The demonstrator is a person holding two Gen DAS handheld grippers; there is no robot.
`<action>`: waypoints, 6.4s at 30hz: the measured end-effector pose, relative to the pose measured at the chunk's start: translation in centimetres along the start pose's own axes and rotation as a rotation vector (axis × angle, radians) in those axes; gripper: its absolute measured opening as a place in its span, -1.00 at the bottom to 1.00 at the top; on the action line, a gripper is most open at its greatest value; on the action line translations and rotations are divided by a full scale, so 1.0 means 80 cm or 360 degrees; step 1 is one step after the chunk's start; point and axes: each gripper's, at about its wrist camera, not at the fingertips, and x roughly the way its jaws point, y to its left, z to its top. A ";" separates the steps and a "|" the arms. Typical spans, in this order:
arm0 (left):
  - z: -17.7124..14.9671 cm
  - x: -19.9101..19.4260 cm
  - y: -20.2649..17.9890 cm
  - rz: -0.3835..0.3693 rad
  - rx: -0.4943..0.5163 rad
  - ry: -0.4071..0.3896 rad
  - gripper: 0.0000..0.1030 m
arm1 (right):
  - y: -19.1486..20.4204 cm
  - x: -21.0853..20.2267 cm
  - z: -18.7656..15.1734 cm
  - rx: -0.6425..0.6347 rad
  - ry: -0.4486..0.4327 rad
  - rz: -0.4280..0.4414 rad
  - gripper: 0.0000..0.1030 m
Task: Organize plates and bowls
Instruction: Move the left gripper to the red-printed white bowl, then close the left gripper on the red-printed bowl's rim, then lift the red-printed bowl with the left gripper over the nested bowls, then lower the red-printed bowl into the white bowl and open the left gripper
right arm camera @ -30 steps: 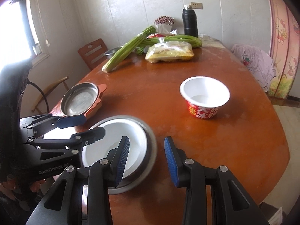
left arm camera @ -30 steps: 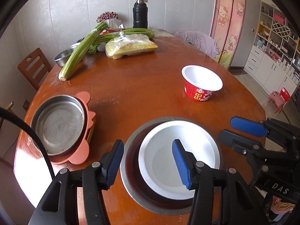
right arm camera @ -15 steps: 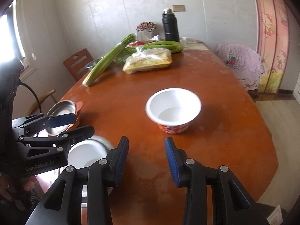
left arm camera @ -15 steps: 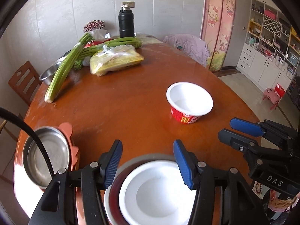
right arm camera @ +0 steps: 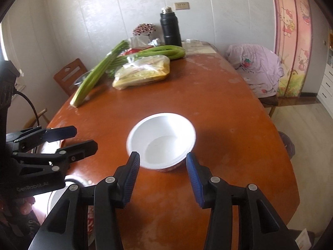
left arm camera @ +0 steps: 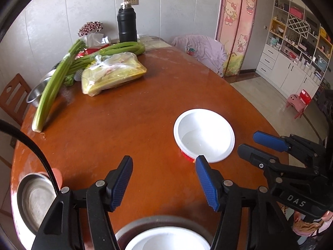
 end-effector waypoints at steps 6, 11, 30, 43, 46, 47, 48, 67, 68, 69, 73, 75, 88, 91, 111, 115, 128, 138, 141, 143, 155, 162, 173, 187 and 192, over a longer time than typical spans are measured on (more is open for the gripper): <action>0.022 0.024 0.000 -0.0029 -0.0010 0.0048 0.21 | -0.016 0.027 0.013 0.0027 0.0061 -0.0037 -0.07; 0.032 0.050 0.001 -0.0036 -0.0019 0.0115 0.21 | -0.023 0.049 0.022 0.0031 0.0107 -0.0052 -0.07; 0.036 0.101 0.017 -0.0071 -0.0075 0.0260 0.21 | -0.003 0.111 0.020 -0.0083 0.0282 0.0032 -0.08; 0.022 0.129 0.031 -0.0153 -0.0171 0.0405 -0.19 | 0.025 0.124 0.017 -0.0141 0.0319 0.0118 -0.10; 0.021 0.130 0.031 -0.0167 -0.0171 0.0411 -0.33 | 0.030 0.124 0.017 -0.0141 0.0321 0.0146 -0.13; 0.021 0.130 0.030 -0.0172 -0.0169 0.0413 -0.36 | 0.031 0.124 0.017 -0.0145 0.0321 0.0147 -0.14; 0.021 0.130 0.029 -0.0173 -0.0168 0.0416 -0.39 | 0.034 0.123 0.017 -0.0159 0.0316 0.0144 -0.16; 0.023 0.066 0.034 -0.0130 -0.0164 0.0248 -0.41 | 0.063 0.076 0.022 -0.0197 0.0203 0.0179 -0.17; 0.021 0.062 0.035 -0.0129 -0.0167 0.0240 -0.41 | 0.065 0.073 0.022 -0.0201 0.0197 0.0180 -0.17; 0.021 0.059 0.037 -0.0129 -0.0169 0.0236 -0.41 | 0.068 0.069 0.021 -0.0205 0.0191 0.0180 -0.17; 0.016 0.042 0.040 -0.0121 -0.0174 0.0197 -0.41 | 0.079 0.057 0.019 -0.0227 0.0162 0.0182 -0.17; 0.014 0.033 0.041 -0.0118 -0.0173 0.0177 -0.41 | 0.083 0.051 0.017 -0.0237 0.0149 0.0181 -0.17; -0.009 -0.012 0.050 -0.0104 -0.0180 0.0084 -0.41 | 0.113 0.018 0.005 -0.0293 0.0091 0.0183 -0.17; -0.016 -0.022 0.051 -0.0105 -0.0184 0.0062 -0.41 | 0.119 0.009 0.001 -0.0309 0.0077 0.0178 -0.17; -0.064 -0.080 0.054 -0.0066 -0.0181 -0.0030 -0.40 | 0.160 -0.037 -0.033 -0.0368 0.0002 0.0193 -0.16; -0.074 -0.088 0.054 -0.0066 -0.0179 -0.0044 -0.40 | 0.165 -0.043 -0.038 -0.0383 -0.0008 0.0186 -0.16; -0.096 -0.100 0.054 -0.0059 -0.0187 -0.0057 -0.40 | 0.179 -0.055 -0.062 -0.0422 -0.0009 0.0180 -0.16; -0.118 -0.092 0.052 -0.0072 -0.0211 -0.0019 -0.39 | 0.180 -0.050 -0.080 -0.0434 0.0037 0.0183 -0.16; -0.123 -0.088 0.050 -0.0075 -0.0210 -0.0008 -0.39 | 0.177 -0.048 -0.085 -0.0429 0.0054 0.0184 -0.16; -0.126 -0.086 0.049 -0.0076 -0.0212 0.0003 -0.39 | 0.176 -0.046 -0.089 -0.0427 0.0064 0.0184 -0.15; -0.140 -0.066 0.048 -0.0045 -0.0235 0.0060 -0.39 | 0.173 -0.031 -0.099 -0.0418 0.0135 0.0201 -0.16; -0.142 -0.058 0.046 -0.0041 -0.0235 0.0077 -0.39 | 0.169 -0.024 -0.102 -0.0406 0.0160 0.0211 -0.16; -0.146 -0.057 0.041 0.0001 -0.0214 0.0062 -0.39 | 0.170 -0.020 -0.106 -0.0406 0.0169 0.0202 -0.16; -0.148 -0.057 0.044 0.0049 -0.0200 0.0059 -0.39 | 0.170 -0.017 -0.109 -0.0419 0.0170 0.0181 -0.16; -0.151 -0.051 0.049 0.0046 -0.0216 0.0083 -0.39 | 0.172 -0.014 -0.109 -0.0432 0.0170 0.0162 -0.16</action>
